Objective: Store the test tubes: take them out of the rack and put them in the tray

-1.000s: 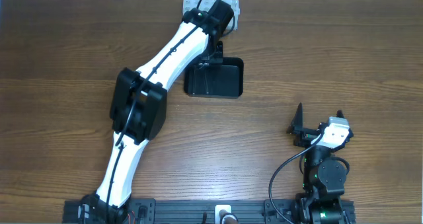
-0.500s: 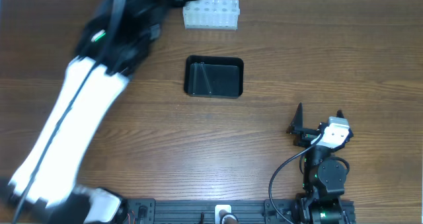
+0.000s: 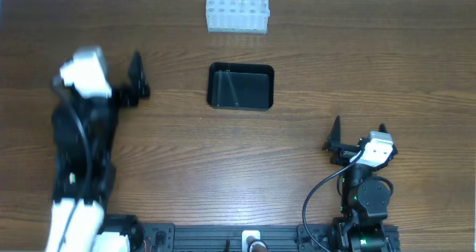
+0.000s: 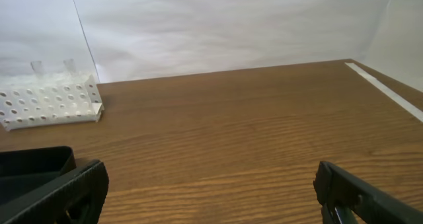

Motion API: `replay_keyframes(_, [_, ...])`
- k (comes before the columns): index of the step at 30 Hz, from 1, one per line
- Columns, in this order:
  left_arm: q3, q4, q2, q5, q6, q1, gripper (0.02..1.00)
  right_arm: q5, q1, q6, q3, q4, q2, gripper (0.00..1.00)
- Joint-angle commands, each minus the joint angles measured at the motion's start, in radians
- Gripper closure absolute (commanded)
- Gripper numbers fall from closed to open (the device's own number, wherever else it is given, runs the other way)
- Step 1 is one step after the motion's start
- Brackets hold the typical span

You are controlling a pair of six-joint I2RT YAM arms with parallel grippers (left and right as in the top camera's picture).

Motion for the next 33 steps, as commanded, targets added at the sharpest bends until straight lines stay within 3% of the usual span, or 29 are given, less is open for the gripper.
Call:
replay_keyframes(1, [-0.175, 0.011, -0.232, 0.054, 0.051, 0.020, 0.020, 0.015, -0.002, 0.005, -0.006, -0.001, -0.008, 0.007])
replay_keyframes(11, [-0.434, 0.006, -0.566, 0.090, 0.051, 0.034, 0.020, 0.015, -0.002, 0.005, -0.006, -0.001, -0.008, 0.007])
replay_keyframes(20, [-0.549, -0.019, -0.686, 0.094, 0.051, 0.034, 0.018, 0.015, -0.002, 0.005, -0.006, -0.001, -0.008, 0.007])
replay_keyframes(26, [-0.553, -0.177, -0.756, 0.096, 0.050, 0.034, 0.020, 0.015, -0.002, 0.005, -0.006, -0.001, -0.008, 0.009])
replay_keyframes(33, [-0.553, -0.170, -0.755, 0.096, 0.051, 0.034, 0.018, 0.015, -0.002, 0.005, -0.006, -0.001, -0.008, 0.009])
